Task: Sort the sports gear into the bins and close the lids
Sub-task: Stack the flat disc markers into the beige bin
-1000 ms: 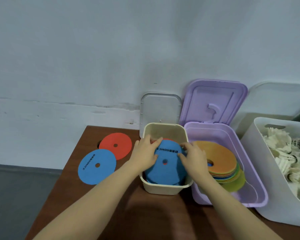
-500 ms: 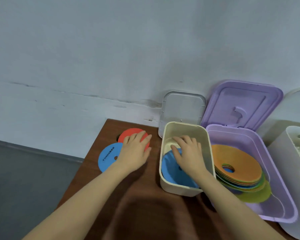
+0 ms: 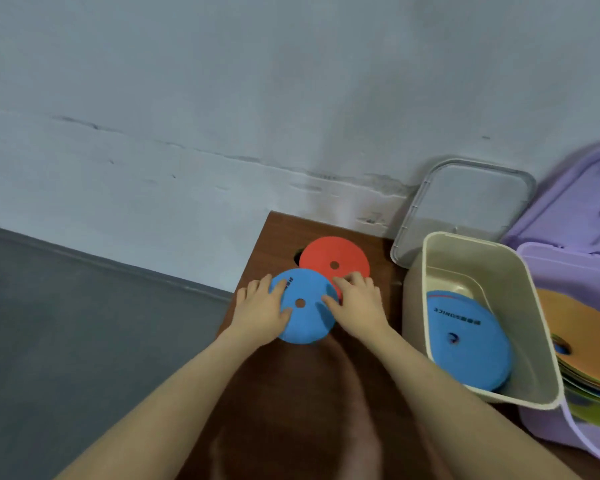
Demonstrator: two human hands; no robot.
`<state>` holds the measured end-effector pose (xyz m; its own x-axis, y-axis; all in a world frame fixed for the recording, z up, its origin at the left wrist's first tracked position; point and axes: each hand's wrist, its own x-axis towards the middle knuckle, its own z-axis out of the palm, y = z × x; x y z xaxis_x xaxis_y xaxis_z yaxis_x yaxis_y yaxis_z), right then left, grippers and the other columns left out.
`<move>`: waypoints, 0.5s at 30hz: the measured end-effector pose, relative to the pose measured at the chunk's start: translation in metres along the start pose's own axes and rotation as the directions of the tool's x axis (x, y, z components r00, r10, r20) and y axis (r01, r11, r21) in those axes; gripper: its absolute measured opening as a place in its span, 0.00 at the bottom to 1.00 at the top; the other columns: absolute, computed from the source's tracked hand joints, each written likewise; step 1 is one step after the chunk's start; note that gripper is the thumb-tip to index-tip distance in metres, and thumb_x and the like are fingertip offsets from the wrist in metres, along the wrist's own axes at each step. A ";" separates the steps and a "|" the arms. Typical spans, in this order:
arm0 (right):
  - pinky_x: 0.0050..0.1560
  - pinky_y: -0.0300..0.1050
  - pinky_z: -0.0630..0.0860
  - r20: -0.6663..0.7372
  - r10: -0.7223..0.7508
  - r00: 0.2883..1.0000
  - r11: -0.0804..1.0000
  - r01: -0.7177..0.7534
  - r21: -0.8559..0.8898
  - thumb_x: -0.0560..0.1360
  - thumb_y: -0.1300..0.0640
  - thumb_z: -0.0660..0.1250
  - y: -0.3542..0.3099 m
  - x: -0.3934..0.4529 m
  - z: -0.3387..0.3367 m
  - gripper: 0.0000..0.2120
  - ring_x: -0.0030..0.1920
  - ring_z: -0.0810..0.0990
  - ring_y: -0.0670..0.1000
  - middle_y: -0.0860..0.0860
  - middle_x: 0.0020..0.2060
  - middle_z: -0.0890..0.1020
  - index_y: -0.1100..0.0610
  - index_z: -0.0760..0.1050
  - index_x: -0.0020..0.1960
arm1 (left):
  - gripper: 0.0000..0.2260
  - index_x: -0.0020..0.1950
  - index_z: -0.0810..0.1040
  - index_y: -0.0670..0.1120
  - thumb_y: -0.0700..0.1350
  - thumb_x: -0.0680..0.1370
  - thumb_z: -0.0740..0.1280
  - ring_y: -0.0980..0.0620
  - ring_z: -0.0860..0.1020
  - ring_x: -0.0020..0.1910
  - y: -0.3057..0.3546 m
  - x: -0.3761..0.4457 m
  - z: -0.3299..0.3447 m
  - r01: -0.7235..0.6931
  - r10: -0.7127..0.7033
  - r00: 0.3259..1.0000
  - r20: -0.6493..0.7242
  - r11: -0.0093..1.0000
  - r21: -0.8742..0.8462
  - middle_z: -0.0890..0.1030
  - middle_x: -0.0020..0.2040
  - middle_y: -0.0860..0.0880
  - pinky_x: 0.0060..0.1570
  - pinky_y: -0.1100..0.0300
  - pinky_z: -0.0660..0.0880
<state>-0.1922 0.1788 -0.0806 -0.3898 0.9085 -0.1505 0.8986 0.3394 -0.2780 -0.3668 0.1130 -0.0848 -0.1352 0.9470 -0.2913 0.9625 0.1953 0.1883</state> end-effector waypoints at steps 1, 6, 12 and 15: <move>0.61 0.51 0.63 0.041 0.034 0.999 0.999 -0.033 -0.031 0.76 0.42 0.60 0.000 0.001 0.008 0.26 0.62 0.66 0.59 0.55 0.63 0.68 0.52 0.65 0.70 | 0.28 0.76 0.51 0.49 0.57 0.79 0.56 0.42 0.54 0.73 -0.006 0.004 0.005 0.001 -0.001 1.000 0.031 1.000 0.003 0.52 0.76 0.44 0.69 0.48 0.52; 0.66 0.55 0.57 0.148 0.155 0.977 0.986 -0.145 -0.077 0.75 0.37 0.59 -0.001 0.000 0.039 0.33 0.68 0.58 0.61 0.58 0.72 0.57 0.52 0.55 0.74 | 0.34 0.77 0.46 0.49 0.59 0.78 0.58 0.40 0.51 0.74 -0.020 0.020 0.029 -0.018 0.017 0.996 0.086 1.000 0.011 0.48 0.77 0.41 0.70 0.46 0.51; 0.68 0.55 0.53 0.093 0.290 0.952 0.946 -0.300 0.121 0.72 0.40 0.66 -0.005 -0.003 0.054 0.34 0.69 0.55 0.60 0.54 0.72 0.56 0.47 0.57 0.73 | 0.34 0.76 0.46 0.56 0.56 0.77 0.63 0.43 0.49 0.74 -0.024 0.026 0.041 -0.060 0.067 0.996 0.057 0.992 -0.115 0.48 0.76 0.45 0.70 0.47 0.52; 0.64 0.52 0.54 0.025 0.279 0.960 0.941 -0.278 0.194 0.72 0.45 0.68 -0.006 -0.008 0.056 0.32 0.64 0.61 0.57 0.52 0.65 0.63 0.44 0.59 0.72 | 0.35 0.76 0.50 0.55 0.52 0.75 0.67 0.44 0.57 0.70 -0.027 0.025 0.039 -0.102 0.097 0.995 -0.038 0.975 -0.199 0.52 0.74 0.47 0.67 0.51 0.56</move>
<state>-0.2061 0.1555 -0.1311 -0.1288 0.9607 -0.2457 0.9145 0.0192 -0.4041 -0.3866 0.1212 -0.1338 -0.0502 0.9705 -0.2359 0.9051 0.1441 0.4002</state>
